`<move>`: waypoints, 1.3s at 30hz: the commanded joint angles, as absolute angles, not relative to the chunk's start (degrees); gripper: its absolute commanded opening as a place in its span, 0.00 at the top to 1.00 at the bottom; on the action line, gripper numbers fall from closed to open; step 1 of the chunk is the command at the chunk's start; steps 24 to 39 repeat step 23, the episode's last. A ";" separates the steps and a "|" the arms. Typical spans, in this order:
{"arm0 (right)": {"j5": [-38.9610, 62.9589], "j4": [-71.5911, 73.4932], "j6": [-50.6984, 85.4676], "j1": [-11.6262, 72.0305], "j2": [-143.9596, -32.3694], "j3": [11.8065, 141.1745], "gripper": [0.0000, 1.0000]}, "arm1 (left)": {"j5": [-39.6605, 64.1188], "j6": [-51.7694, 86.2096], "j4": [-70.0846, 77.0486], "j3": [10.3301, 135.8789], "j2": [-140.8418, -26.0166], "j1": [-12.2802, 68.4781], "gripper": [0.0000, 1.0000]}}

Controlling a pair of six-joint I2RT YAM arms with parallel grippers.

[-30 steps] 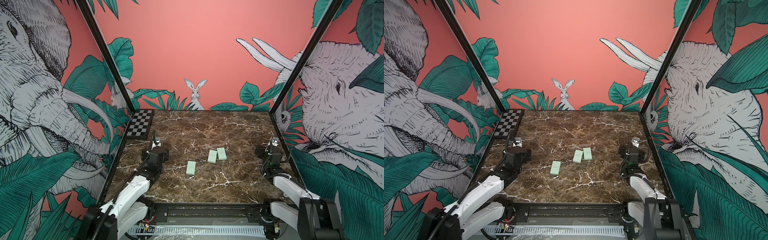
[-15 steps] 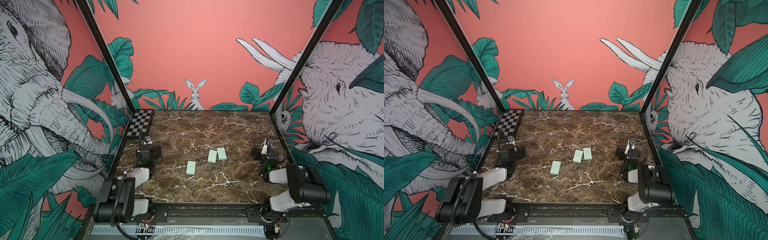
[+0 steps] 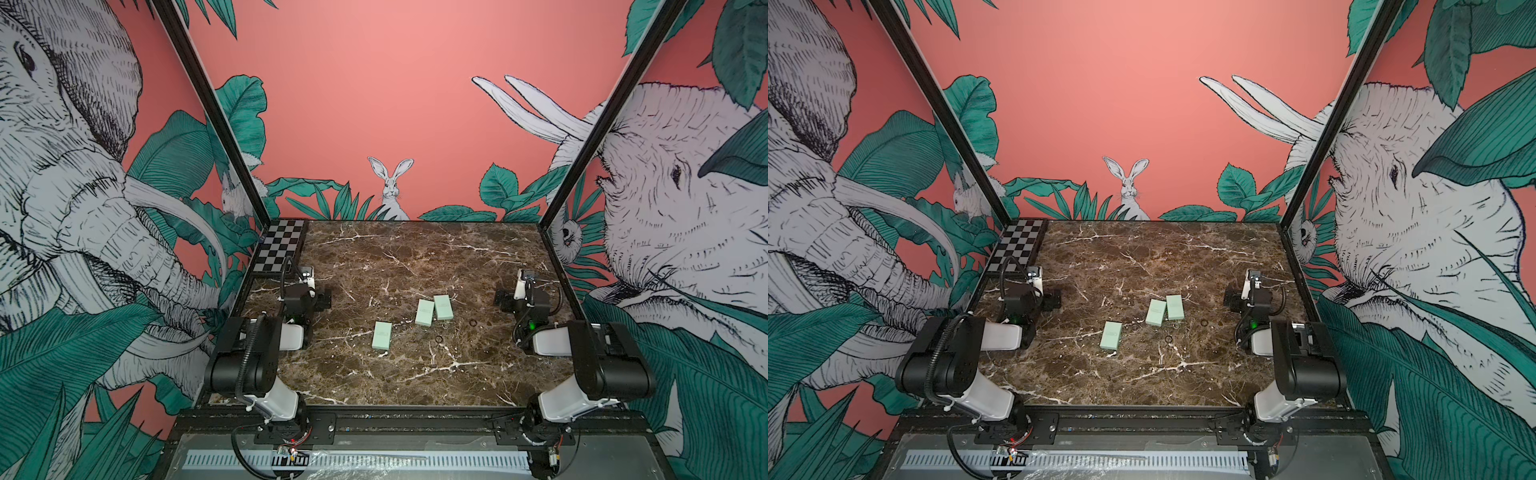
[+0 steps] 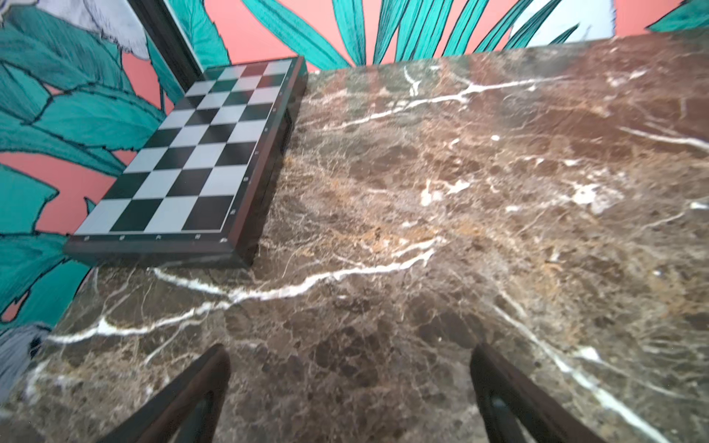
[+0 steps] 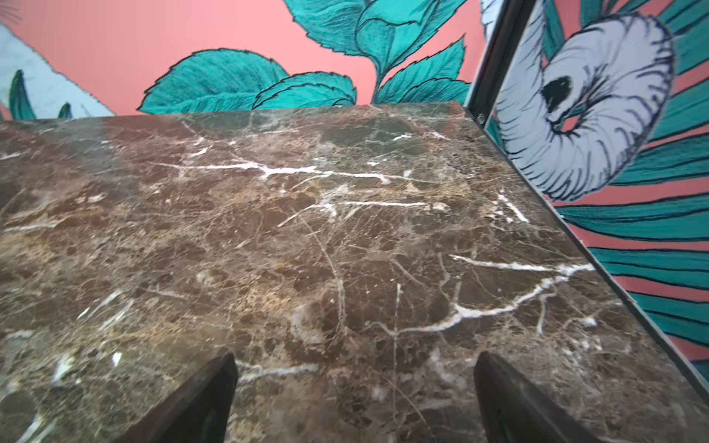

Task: Take the rings out of the lift-off lid box
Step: Reset both arms

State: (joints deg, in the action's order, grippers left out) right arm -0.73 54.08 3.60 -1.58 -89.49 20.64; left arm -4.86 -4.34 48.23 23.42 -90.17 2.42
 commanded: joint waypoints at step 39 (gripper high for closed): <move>2.02 52.14 0.59 -1.14 -88.74 22.43 0.01 | -3.43 -5.63 50.17 23.25 -88.86 2.11 0.00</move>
